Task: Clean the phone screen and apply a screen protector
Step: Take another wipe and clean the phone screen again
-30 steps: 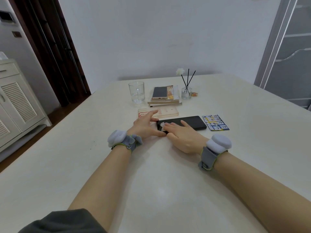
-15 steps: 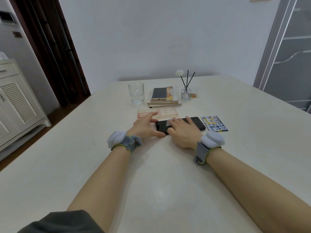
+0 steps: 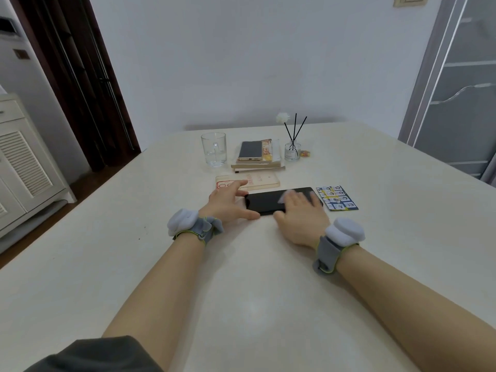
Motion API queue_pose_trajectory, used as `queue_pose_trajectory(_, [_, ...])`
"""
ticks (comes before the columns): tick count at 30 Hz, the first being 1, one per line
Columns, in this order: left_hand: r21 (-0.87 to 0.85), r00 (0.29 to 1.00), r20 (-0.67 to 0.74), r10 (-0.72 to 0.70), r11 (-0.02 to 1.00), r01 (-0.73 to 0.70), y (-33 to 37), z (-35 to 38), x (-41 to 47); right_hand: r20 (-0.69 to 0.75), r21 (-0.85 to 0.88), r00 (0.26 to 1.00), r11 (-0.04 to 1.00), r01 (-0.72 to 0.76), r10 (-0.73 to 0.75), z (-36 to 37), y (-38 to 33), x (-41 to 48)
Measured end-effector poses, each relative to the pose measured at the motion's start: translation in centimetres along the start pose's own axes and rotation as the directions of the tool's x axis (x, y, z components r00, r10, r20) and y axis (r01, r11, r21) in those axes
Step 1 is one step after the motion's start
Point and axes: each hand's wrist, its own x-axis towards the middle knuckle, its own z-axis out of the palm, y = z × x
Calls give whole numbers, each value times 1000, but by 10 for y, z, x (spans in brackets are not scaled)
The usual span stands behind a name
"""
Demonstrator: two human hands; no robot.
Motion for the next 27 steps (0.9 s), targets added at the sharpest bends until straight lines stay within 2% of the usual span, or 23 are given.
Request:
queue_pose_trajectory(2, [6,1000,9,-1,1000,1,1,0,0,-27,13,991,991,-130,130,-2,9,-3])
queue_pose_trajectory(3, [10,1000,11,0,1000,0,1,0,0,-38,31,992,992,-118,120,-2,7,-5])
queue_pose_trajectory(6, [17,1000,2,8,1000,-8,3,0,-1,21,67,990,988,138,-140,0,-12,-11])
queue_pose_trajectory(8, [27,1000,0,20,999,-20,4,0,-2,75,38,976,979,202,-204,3,-19,-14])
queue_pose_trajectory(9, [31,1000,0,20,999,-20,4,-1,-3,75,9,985,988,155,-155,1,-16,-13])
queue_pose_trajectory(11, [38,1000,0,16,999,-15,5,-1,-4,38,-39,998,998,-40,42,-5,-6,-12])
queue_pose_trajectory(14, [27,1000,17,14,1000,-14,6,-1,-3,35,-8,969,970,-244,244,-11,0,-15])
queue_pose_trajectory(18, [17,1000,27,6,1000,-7,4,-2,-2,82,-7,948,951,-309,309,-8,-15,-15])
queue_pose_trajectory(22, [-47,999,40,-4,999,6,2,-1,1,75,70,932,931,-359,354,-10,-11,0])
queue_pose_trajectory(27, [-79,999,50,-12,997,16,1,1,4,43,94,969,965,-246,242,-8,8,19])
